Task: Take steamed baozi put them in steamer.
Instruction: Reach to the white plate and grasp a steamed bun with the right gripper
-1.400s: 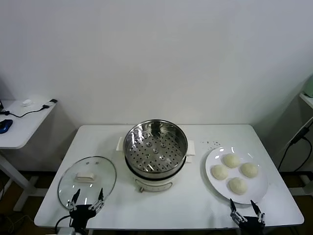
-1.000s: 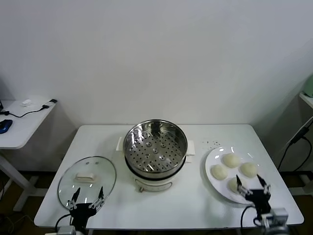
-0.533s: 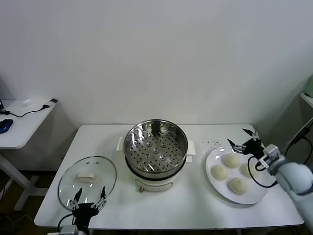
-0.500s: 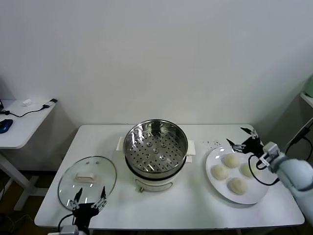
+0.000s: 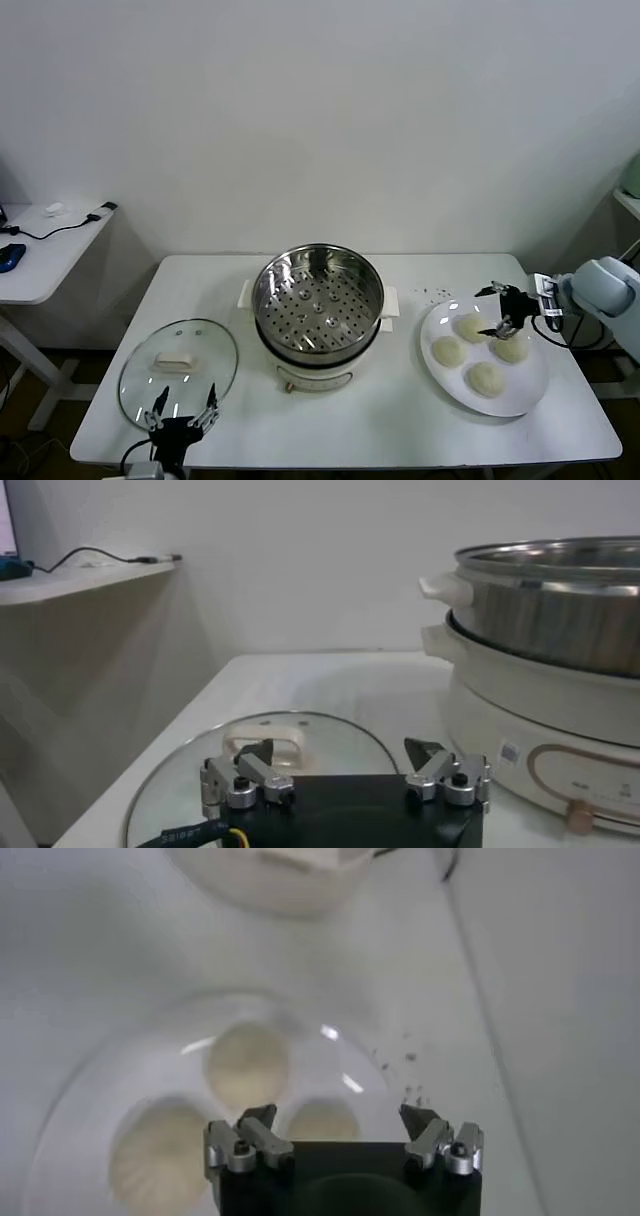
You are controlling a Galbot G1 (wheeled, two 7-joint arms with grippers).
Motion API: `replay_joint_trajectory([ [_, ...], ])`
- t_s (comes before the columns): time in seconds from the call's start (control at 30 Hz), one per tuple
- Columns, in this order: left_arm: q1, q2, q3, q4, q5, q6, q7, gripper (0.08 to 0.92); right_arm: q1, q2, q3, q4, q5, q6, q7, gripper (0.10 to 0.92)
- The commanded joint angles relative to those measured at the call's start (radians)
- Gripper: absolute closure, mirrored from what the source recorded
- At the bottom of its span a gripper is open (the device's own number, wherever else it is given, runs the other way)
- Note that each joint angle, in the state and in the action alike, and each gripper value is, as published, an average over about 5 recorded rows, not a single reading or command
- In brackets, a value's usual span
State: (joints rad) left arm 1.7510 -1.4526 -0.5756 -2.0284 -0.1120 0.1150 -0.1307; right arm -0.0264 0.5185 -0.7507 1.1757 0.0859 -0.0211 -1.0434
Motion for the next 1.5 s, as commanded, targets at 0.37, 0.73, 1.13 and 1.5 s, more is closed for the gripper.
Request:
replay_joint_trajectory([
  [0.37,-0.01,-0.022,-0.006,0.034,0.009,-0.012,0.002,0.177,0.241,0.251,-0.358,-0.284,0.014,-0.049,-0.052,0.203],
  [0.73,-0.011,-0.029,-0.001,0.046,0.021,-0.013,0.003,0.177,0.14,0.299,-0.282,-0.34,-0.03,-0.055,-0.031,0.203],
  [1.13,-0.003,-0.034,0.001,0.046,0.035,-0.017,-0.002,0.177,0.083,0.311,-0.216,-0.364,-0.085,-0.065,-0.012,0.218],
  [1.5,0.005,-0.046,0.012,0.04,0.048,-0.02,-0.009,0.177,0.09,0.279,-0.186,-0.307,-0.099,-0.06,-0.007,0.338],
])
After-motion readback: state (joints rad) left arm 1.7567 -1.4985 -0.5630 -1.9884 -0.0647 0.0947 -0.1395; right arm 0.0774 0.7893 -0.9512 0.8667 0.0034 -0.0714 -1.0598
